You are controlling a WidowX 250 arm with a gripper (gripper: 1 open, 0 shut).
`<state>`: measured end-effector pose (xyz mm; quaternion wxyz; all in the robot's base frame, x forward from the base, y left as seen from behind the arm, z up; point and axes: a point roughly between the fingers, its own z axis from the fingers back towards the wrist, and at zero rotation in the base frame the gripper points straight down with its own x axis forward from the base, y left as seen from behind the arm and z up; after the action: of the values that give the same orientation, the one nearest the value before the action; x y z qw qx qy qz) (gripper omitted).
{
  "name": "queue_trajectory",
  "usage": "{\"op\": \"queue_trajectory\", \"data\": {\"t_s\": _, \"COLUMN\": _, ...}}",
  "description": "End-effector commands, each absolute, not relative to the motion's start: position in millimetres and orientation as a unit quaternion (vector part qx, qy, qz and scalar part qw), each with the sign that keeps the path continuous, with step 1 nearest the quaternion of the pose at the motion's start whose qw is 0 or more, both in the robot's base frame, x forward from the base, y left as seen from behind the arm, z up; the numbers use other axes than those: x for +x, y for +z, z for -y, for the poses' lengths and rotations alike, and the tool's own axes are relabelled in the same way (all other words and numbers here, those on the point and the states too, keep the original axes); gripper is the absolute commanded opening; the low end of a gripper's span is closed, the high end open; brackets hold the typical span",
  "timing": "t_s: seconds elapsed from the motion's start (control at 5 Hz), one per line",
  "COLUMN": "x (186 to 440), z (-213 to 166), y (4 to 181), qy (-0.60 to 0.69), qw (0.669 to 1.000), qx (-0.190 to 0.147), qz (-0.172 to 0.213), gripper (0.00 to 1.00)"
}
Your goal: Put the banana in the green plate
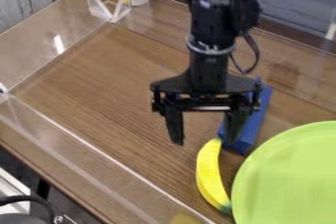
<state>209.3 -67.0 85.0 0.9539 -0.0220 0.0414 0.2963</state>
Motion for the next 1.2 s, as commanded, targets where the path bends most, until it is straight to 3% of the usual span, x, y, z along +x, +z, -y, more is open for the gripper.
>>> {"op": "queue_trajectory", "data": {"t_s": 0.0, "x": 213.0, "z": 73.8, "y": 81.9, "qy": 0.317, "qw": 0.947, "qx": -0.041, "qz": -0.018, "gripper": 1.00}}
{"op": "queue_trajectory", "data": {"t_s": 0.8, "x": 213.3, "z": 69.8, "y": 36.2, "qy": 0.340, "qw": 0.939, "qx": -0.058, "qz": -0.006, "gripper": 1.00}}
{"op": "queue_trajectory", "data": {"t_s": 1.0, "x": 214.4, "z": 68.7, "y": 33.0, "qy": 0.339, "qw": 0.939, "qx": -0.060, "qz": -0.006, "gripper": 0.00}}
